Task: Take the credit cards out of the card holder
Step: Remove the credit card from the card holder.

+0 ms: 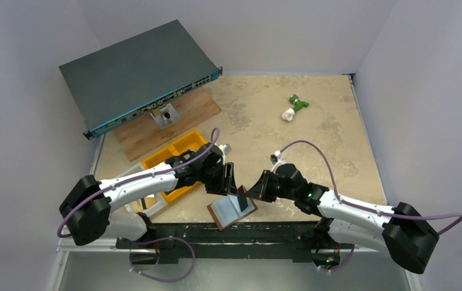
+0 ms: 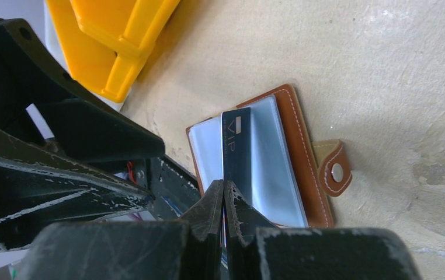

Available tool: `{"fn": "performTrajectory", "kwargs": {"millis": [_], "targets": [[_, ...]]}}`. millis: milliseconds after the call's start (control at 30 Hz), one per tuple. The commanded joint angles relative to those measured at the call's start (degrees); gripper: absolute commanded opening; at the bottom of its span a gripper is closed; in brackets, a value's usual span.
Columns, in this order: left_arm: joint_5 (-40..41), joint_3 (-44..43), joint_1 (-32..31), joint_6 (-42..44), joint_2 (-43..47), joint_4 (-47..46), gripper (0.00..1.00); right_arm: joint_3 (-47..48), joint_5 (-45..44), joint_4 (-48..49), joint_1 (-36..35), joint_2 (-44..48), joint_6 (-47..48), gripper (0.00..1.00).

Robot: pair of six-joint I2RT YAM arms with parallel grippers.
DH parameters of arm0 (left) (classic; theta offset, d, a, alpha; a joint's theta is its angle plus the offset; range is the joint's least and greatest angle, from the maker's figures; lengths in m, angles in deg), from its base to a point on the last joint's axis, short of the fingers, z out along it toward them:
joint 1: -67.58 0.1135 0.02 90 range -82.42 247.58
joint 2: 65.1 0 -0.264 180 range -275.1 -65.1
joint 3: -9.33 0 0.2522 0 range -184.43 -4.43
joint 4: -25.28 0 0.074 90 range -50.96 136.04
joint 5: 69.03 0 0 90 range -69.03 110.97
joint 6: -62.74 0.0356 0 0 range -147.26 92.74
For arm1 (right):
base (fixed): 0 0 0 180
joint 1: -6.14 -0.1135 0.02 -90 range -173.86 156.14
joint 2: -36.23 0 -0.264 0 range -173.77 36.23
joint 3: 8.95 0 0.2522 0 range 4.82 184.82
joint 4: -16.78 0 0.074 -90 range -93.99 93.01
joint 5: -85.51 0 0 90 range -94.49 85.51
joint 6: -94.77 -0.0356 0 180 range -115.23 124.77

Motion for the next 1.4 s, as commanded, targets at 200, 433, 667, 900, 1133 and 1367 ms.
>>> {"fn": "performTrajectory", "kwargs": {"millis": [200,433,667,900,1133,1367], "targets": [[-1.23,0.60,1.15,2.52,3.41,-3.84,0.59,3.92,1.12,-0.36,0.11,-0.05,2.93,0.00],[-0.28,-0.68,1.17,-1.95,-0.51,-0.86,0.59,3.79,1.49,1.06,0.10,-1.07,2.57,0.00],[3.20,-3.57,0.99,-8.61,-3.12,2.42,0.59,3.63,1.12,0.61,0.08,-1.68,3.16,0.00],[4.66,-4.08,0.58,-10.42,-4.97,2.71,0.56,7.72,-7.27,-8.28,-1.86,-3.71,8.84,0.37],[13.32,1.38,1.50,-14.30,3.69,8.48,0.54,18.22,-22.49,-18.83,-12.55,-11.44,12.09,0.49],[18.50,4.66,5.32,-15.70,15.06,16.05,0.55,25.73,-31.96,-25.19,-19.57,-20.02,12.51,0.57]]}}
